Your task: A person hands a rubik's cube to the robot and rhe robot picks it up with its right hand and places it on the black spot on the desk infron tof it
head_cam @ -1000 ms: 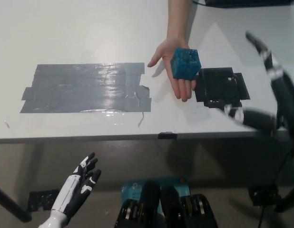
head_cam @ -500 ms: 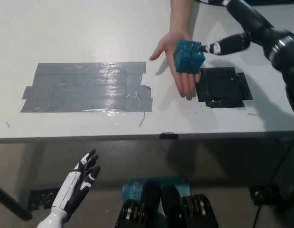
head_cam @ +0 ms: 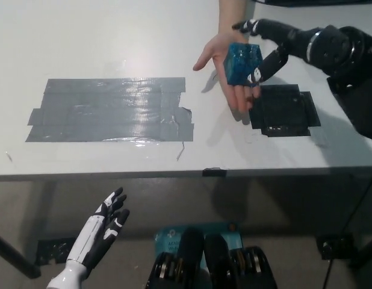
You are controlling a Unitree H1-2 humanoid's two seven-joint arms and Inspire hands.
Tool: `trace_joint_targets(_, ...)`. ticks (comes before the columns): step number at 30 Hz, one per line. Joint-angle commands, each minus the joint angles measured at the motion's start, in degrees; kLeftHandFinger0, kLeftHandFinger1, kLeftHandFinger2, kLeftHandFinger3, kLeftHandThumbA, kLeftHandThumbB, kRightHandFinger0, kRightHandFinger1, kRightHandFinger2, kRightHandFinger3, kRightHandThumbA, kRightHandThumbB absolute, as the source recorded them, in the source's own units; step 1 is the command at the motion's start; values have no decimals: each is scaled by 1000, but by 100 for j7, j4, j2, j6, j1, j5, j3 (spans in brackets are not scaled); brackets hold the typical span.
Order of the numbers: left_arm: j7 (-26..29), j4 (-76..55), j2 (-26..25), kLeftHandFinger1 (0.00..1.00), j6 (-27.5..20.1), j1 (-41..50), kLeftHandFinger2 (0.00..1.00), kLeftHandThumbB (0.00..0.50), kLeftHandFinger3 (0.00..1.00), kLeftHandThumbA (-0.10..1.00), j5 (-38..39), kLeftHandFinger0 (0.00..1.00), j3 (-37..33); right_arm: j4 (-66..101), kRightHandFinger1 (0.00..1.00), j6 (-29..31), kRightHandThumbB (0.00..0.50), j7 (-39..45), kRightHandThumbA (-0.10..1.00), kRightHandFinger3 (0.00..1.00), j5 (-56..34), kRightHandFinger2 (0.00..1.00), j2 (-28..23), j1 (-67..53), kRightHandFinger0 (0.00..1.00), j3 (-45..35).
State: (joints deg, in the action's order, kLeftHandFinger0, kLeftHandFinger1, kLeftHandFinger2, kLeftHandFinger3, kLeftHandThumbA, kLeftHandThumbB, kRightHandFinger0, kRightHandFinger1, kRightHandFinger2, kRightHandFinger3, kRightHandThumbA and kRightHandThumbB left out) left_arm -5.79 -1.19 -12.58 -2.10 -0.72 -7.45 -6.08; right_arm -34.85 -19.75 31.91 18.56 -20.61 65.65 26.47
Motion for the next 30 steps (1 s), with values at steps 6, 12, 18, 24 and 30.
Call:
trace_joint_targets(6,-109,-172,-50,1000,-107,-40,1000,204,1000,899,-21,1000,-23,-380,1000,-16,500,48,851,1000,286,1000,149,359,1000,76)
trace_joint_targets(12,-139,-197,-48,1000,-66,-67,1000,217,1000,883,-12,1000,-21,-624,1000,251,500,-257,854,1000,369,1000,283,309,1000,24)
trace_joint_targets(18,-179,-238,-57,1000,-48,-51,1000,232,1000,876,-33,1000,-35,-680,1000,589,454,-517,602,1000,133,1000,398,151,1000,-348)
trace_joint_targets(24,-218,-265,-47,1000,-65,-83,1000,226,1000,859,-2,1000,-19,-710,467,1169,296,-1467,60,634,368,622,498,32,217,-568)
trace_joint_targets(30,-232,-246,-18,1000,-82,-120,1000,230,1000,851,69,1000,3,-757,758,1605,148,-1969,-100,1000,374,1000,552,-42,229,-798)
